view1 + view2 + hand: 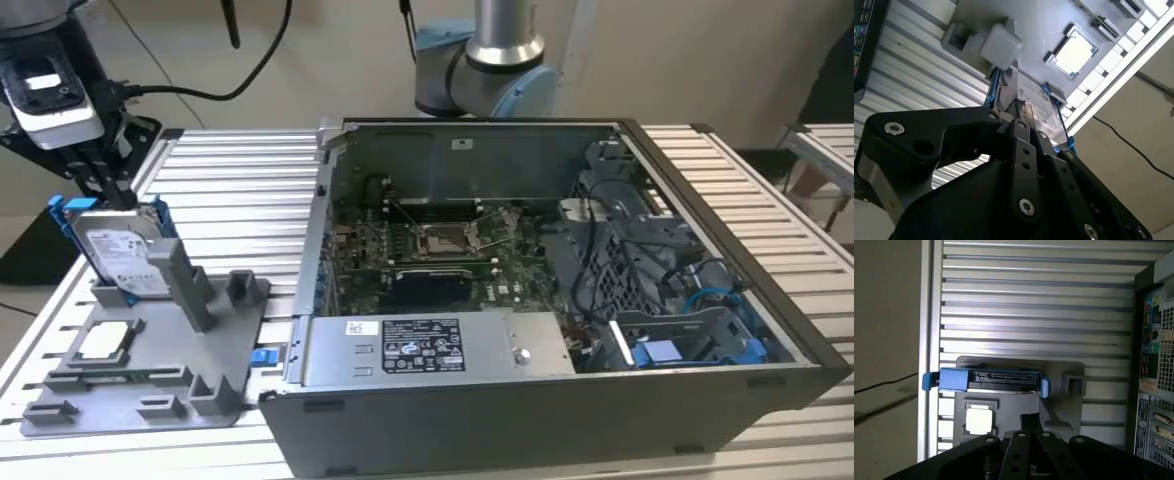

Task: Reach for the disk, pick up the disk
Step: 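Reach for the disk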

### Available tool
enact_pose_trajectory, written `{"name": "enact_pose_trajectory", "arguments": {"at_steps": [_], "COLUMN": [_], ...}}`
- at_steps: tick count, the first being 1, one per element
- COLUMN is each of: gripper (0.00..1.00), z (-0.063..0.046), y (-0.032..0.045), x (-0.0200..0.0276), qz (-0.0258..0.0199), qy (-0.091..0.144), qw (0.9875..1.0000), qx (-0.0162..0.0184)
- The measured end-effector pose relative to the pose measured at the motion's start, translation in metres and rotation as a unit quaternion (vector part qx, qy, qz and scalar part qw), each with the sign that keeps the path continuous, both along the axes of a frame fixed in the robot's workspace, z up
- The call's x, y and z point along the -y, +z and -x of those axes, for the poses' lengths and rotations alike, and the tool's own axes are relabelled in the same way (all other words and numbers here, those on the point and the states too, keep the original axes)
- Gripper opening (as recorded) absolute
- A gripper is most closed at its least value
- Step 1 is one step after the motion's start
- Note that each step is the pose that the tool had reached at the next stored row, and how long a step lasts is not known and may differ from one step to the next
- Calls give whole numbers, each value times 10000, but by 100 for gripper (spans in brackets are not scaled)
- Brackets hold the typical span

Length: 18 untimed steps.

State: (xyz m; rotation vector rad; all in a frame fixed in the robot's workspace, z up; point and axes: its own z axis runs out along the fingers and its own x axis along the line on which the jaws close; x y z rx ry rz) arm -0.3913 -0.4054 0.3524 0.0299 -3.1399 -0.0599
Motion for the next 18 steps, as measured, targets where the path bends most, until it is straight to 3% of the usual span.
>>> {"name": "enact_pose_trajectory", "arguments": {"at_steps": [5,11,18], "gripper": [0,0,0], "z": [4,95,328], "y": [0,-2,-1], "x": [-74,-305,-304], "qz": [0,-1,-1], "qy": [0,0,0], "qw": [10000,10000,10000], "qx": [0,1,7]}}
